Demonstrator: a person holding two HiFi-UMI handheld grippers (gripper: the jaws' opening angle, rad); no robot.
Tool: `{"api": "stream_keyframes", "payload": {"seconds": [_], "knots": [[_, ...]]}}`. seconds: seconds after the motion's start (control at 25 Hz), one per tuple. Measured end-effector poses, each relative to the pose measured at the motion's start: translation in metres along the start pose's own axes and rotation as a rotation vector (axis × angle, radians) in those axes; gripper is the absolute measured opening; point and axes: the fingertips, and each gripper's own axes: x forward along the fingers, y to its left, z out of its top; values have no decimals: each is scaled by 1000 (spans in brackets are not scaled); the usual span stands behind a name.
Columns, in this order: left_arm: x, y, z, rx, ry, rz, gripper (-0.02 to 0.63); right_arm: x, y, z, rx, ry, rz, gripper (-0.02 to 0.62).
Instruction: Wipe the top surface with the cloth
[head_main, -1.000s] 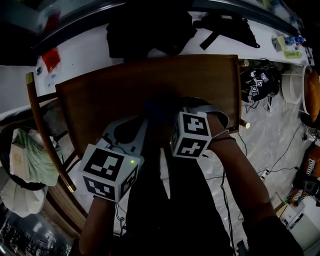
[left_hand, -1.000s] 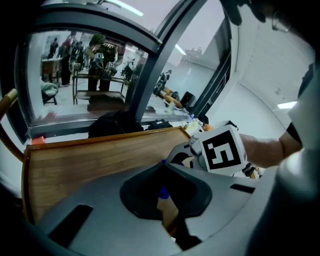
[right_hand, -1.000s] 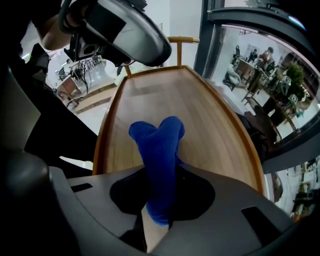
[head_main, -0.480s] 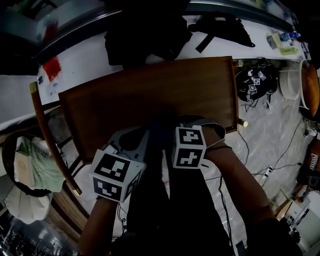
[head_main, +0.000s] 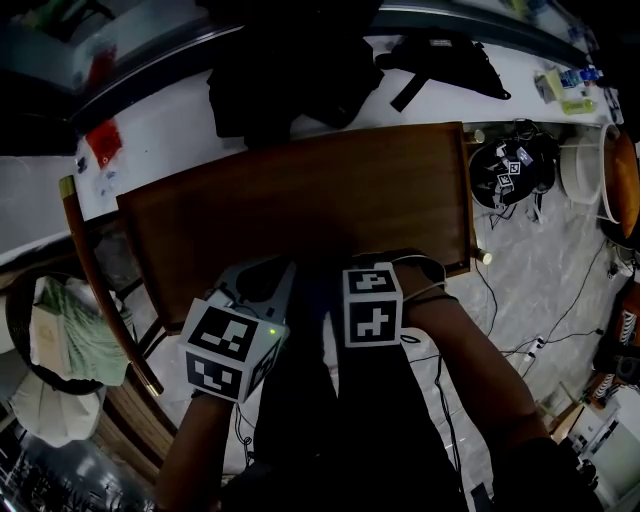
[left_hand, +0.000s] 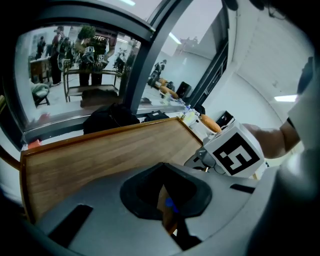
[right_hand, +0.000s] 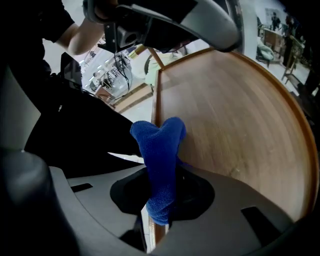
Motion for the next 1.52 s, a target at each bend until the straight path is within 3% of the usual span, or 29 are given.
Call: {"api": "stream_keyframes", "payload": {"seconds": [0.16,0.24,0.36,0.44,0.48,0.56,0.8,1.08,1.52], "knots": [[7,2,12,-13,-6,5,11,-6,1,-1,-24,-36,47,92],[11,2,21,-18,-17,6,11,-24,-15,2,-23,-119,-23,92],[18,7,39,-19,-39,12,11,-75,-79,2,13,-255,-328,93],[25,12,52,-22,-54,20,11,-110,-127,-6,16,-270,-550,94],[29,14,58,-23,-60,24,11,-124,-147,-10,11,-270,-630,94],[37,17,72,-24,-75,30,11,-142,-175,-11,0,-271,-710,92],[54,24,104,-28,-103,48,11,-120,-212,-12,-37,-221,-683,94],[65,25,95,-49,-81,52,11,-110,-209,-13,24,-216,-623,92],[67,-5,61,-43,-32,28,11,-74,-142,-25,54,-224,-453,92]]}}
